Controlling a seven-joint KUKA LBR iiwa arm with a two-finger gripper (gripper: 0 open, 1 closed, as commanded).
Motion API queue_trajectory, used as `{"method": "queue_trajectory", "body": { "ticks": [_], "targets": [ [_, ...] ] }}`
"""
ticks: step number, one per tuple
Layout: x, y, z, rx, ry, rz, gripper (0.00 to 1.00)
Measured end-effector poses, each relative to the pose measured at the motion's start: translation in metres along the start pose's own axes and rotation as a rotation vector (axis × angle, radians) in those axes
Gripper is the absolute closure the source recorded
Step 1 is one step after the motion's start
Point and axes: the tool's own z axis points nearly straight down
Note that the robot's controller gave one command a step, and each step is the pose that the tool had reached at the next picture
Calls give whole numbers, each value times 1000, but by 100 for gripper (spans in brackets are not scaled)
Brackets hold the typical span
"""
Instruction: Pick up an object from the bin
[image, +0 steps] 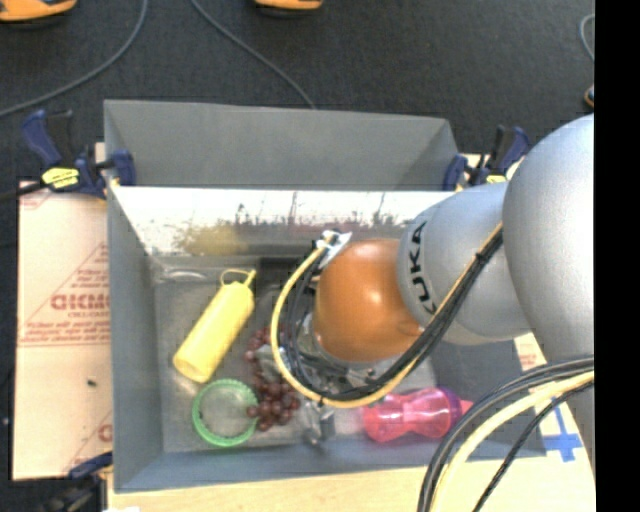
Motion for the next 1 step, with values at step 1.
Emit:
{"method": "queue_trajectory", "body": {
  "ticks": [1],
  "targets": [
    [-6, -1, -4, 6, -20, -1, 100]
  ]
}}
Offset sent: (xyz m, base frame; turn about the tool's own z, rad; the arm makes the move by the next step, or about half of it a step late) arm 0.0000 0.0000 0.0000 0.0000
